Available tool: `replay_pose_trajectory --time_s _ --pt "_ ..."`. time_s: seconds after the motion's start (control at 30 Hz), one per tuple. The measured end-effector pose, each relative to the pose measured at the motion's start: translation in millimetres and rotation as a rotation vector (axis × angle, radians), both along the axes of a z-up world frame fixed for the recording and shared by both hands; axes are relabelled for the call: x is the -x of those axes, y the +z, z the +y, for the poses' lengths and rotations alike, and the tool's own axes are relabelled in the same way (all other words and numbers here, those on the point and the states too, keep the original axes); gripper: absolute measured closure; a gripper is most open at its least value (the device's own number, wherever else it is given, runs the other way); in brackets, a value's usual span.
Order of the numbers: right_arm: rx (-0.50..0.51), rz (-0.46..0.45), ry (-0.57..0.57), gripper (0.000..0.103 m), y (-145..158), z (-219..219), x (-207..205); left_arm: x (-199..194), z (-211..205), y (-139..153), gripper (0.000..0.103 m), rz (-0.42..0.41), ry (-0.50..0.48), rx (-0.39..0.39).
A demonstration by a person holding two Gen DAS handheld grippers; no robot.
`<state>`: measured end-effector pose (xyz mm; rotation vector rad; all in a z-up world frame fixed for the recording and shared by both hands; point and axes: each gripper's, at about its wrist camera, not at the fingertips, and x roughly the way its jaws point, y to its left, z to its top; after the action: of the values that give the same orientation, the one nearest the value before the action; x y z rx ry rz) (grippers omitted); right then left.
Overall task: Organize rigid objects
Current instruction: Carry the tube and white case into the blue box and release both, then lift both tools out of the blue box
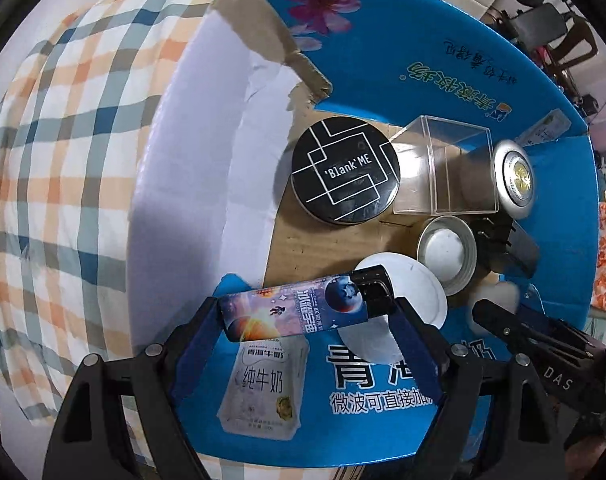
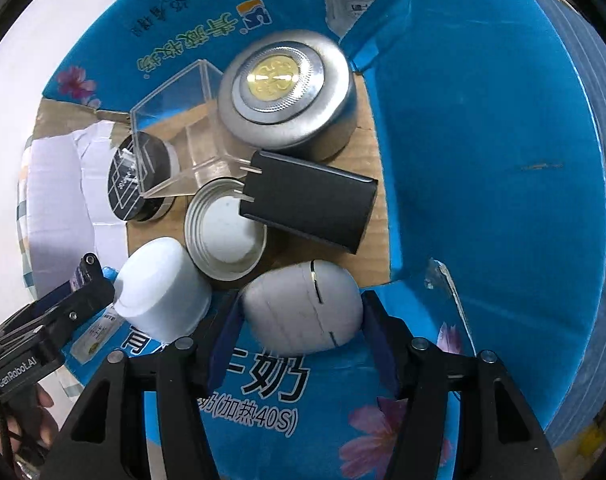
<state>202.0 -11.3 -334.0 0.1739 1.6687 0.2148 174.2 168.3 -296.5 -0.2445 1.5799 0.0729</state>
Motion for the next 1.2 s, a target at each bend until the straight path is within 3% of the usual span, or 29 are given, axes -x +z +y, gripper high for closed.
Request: replay_pose_trajectory --time_s 0.03,0.23,0.33,0.5,0.7,1.03,1.2 --pt "0.0 -0.004 -0.002 0.026 0 0 0 0 0 -1 0.019 0.004 -0.003 0.003" --pt "0.053 -0.048 0.046 0.019 11 7 0 0 -5 -3 0.019 0.014 -0.027 -0.011" --pt "0.113 -0.102 0.078 0.008 25 11 6 -1 -5 2 0.005 0.006 -0.033 -0.024" --pt "0.179 -0.18 0.105 0.0 47 9 10 5 -7 9 0.001 -0.018 -0.027 -0.042" --pt "0.273 -0.264 0.139 0.0 70 3 17 13 -8 24 0.001 -0.051 -0.043 -0.07" --pt "0.21 -0.269 0.093 0.0 107 -21 32 29 -30 71 0.001 -0.13 -0.037 -0.106" --pt "0.158 -0.321 0.07 0.0 155 -33 46 46 -29 121 0.001 -0.224 -0.018 -0.135"
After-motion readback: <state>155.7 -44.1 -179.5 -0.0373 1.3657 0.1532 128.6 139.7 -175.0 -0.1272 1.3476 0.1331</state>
